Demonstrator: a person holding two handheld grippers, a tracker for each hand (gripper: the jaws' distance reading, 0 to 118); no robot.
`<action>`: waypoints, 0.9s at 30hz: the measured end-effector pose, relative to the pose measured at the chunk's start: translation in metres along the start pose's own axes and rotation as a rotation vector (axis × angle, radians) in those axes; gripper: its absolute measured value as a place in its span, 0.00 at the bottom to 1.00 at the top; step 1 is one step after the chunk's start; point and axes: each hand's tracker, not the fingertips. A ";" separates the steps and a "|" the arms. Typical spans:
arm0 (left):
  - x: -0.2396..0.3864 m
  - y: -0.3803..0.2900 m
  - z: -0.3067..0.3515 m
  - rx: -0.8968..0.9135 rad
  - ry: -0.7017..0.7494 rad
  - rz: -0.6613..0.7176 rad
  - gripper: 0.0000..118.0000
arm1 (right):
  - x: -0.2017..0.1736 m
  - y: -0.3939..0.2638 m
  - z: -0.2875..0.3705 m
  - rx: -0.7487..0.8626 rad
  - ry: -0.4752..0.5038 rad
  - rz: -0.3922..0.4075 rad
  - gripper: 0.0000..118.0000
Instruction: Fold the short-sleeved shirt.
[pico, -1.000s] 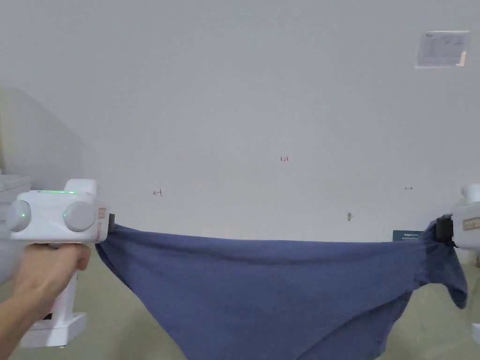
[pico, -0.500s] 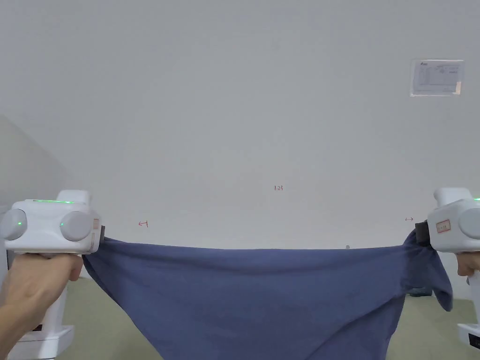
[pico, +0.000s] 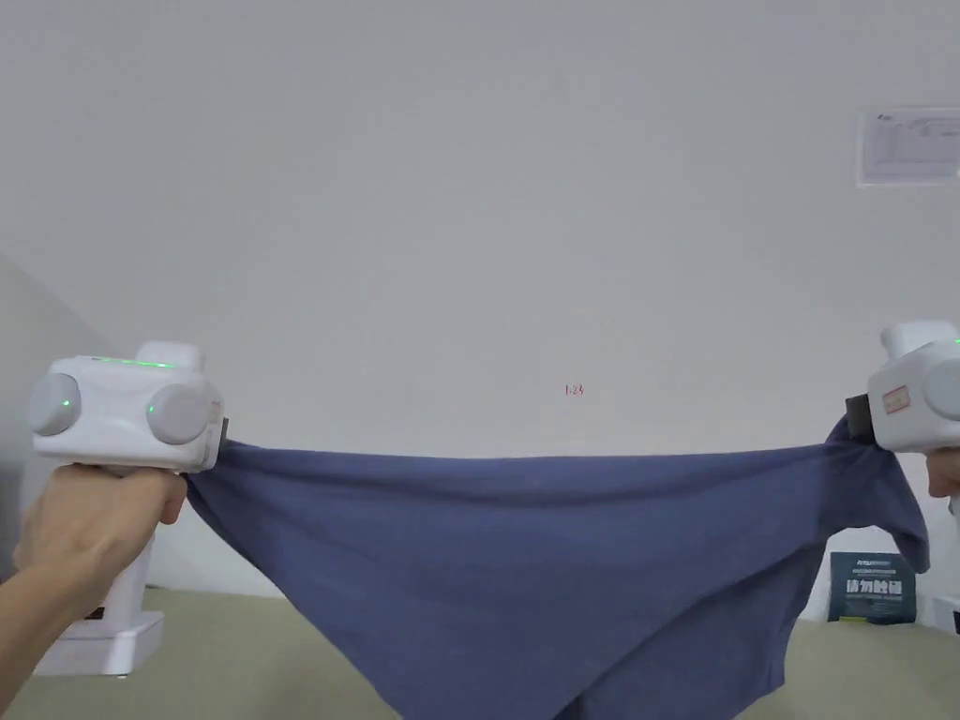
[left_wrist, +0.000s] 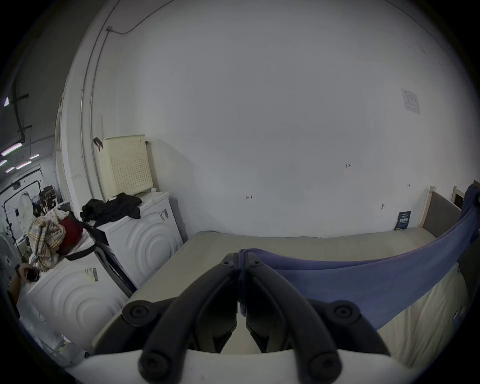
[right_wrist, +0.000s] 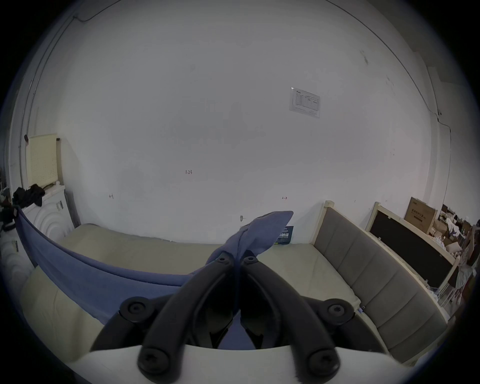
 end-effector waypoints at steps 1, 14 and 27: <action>0.002 -0.001 -0.007 -0.009 -0.003 0.002 0.00 | 0.001 -0.001 -0.005 -0.011 0.001 -0.003 0.04; 0.034 -0.114 -0.077 -0.186 -0.037 -0.039 0.00 | -0.007 -0.111 -0.066 -0.168 0.017 0.016 0.04; 0.015 -0.307 -0.016 -0.401 -0.111 -0.069 0.00 | 0.006 -0.301 0.005 -0.354 0.045 0.019 0.04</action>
